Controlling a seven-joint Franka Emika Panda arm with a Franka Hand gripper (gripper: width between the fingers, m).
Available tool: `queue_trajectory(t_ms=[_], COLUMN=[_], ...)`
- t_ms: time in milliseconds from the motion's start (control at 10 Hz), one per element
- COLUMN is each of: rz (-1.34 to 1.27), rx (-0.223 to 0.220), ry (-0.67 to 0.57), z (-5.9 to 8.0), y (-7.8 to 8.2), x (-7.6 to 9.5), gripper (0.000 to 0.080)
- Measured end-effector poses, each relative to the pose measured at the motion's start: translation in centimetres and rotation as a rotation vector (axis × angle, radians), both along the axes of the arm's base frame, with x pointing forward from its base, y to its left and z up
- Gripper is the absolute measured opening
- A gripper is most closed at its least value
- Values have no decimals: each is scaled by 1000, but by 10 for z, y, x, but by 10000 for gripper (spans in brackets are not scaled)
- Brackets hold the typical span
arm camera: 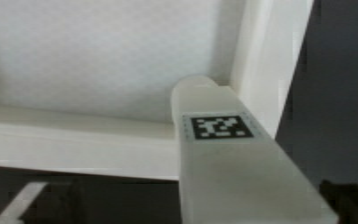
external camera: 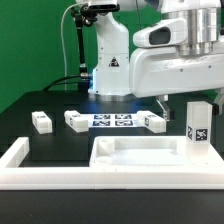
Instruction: Assemble desk
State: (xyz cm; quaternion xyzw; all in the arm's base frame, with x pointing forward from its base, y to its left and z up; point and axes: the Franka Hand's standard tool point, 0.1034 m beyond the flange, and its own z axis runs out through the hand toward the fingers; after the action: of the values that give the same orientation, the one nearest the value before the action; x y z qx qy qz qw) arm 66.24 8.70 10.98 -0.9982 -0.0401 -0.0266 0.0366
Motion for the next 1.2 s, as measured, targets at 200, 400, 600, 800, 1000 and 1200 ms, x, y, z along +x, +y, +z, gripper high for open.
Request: queue_trajectory(t_ms=[200,400,600,800,1000,1200], rz=[-18,-172,-300,-554,-879,-1184], rx=[1,10,17,28,55,126], ry=[3,15,24,32,45,76], z=[-1,-1,-1,-1,-2,-2], y=[0,1,1,7,8,9], x=[-1,-1,-1,0,0,-2], gripper=[471,334,288,288,288,290])
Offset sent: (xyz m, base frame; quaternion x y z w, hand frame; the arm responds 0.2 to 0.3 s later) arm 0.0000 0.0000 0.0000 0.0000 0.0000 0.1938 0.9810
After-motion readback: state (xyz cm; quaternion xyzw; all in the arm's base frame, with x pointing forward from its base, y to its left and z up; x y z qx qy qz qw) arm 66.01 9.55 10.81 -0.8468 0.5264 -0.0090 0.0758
